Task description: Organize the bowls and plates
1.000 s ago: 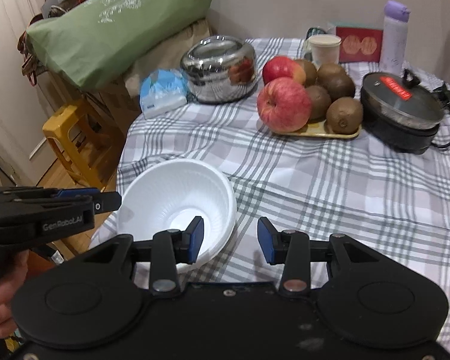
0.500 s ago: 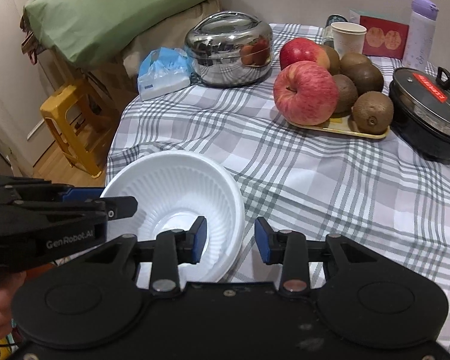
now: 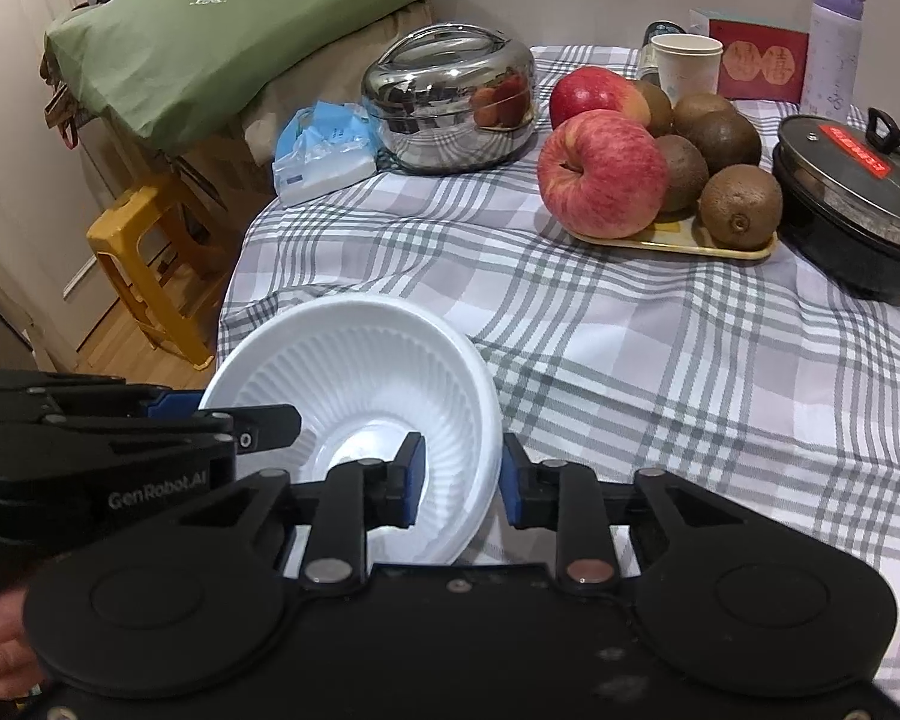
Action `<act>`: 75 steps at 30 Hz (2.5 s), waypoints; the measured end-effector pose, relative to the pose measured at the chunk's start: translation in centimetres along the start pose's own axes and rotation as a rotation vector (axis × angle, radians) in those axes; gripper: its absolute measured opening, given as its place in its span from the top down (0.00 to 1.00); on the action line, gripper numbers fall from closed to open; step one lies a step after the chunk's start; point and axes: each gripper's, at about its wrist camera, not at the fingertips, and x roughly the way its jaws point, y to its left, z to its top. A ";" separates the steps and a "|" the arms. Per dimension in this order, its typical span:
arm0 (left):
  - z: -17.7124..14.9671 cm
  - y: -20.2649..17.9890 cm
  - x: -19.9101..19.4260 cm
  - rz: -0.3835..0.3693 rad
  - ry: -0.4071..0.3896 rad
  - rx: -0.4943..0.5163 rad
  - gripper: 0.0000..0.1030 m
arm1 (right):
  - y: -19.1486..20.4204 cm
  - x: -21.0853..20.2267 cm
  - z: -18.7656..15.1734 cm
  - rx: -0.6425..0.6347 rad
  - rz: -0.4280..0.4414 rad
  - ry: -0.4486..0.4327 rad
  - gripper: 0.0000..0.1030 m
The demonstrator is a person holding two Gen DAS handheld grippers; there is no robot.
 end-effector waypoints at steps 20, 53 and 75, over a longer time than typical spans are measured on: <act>-0.3 0.1 -1.6 -0.019 -0.001 -0.061 0.76 | 0.2 -2.0 -0.3 0.015 -0.038 -0.005 0.86; -8.9 -13.2 -16.8 -0.112 -0.074 0.120 0.76 | -1.6 -26.3 -13.1 0.073 -0.164 -0.201 0.83; -13.7 -15.3 -12.7 -0.113 0.112 0.102 0.76 | -4.5 -23.5 -19.6 0.198 -0.156 -0.050 0.82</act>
